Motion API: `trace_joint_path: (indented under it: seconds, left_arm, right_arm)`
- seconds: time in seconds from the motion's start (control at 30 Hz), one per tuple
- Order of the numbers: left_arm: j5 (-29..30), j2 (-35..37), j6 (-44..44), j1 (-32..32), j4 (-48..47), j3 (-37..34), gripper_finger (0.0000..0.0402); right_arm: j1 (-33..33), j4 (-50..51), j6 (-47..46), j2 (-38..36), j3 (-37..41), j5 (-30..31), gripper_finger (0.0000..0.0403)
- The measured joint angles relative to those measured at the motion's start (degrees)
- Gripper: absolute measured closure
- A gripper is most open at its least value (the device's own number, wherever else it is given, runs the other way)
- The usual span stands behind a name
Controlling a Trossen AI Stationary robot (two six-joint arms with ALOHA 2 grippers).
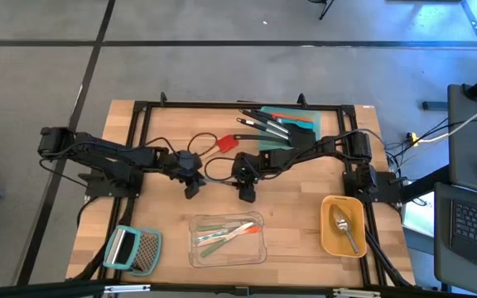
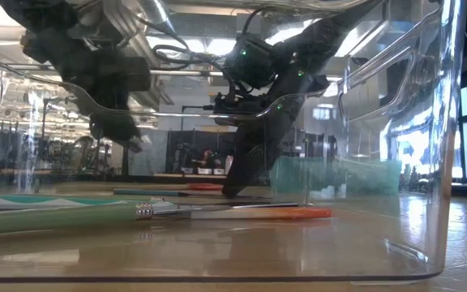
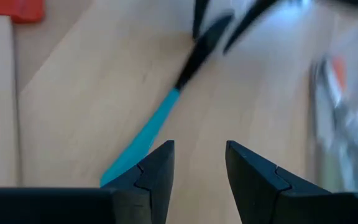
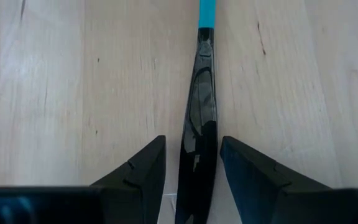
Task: Pick & Place Kitchen Items
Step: Put the blue table knife into the transparent bin
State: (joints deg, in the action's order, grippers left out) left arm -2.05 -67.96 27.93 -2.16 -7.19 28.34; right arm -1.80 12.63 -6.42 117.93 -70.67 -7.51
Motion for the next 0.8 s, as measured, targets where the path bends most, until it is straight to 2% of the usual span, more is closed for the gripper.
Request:
trace_joint_path:
  seconds: [0.23, 0.4, 0.6, 0.8]
  left_arm:
    - [2.23, 0.00, -21.19, 2.19, -1.37, 0.00, 0.0263]
    - [5.91, 0.00, -35.19, 1.46, 0.25, -0.92, 0.0263]
    - [5.34, 0.00, -35.58, -1.20, 9.53, -6.88, 0.0263]
    - [5.38, 0.00, -34.74, -1.85, 13.27, -10.16, 0.0263]
  right_arm:
    - [0.29, -0.10, 2.51, 0.00, 0.00, 0.02, 0.0240]
    - [0.93, 0.26, 6.23, 0.00, 0.00, 2.89, 0.0240]
    - [1.19, 1.09, 6.50, 0.17, -0.02, 4.90, 0.0240]
    - [3.45, 2.10, 6.66, 0.34, 0.12, 14.60, 0.0240]
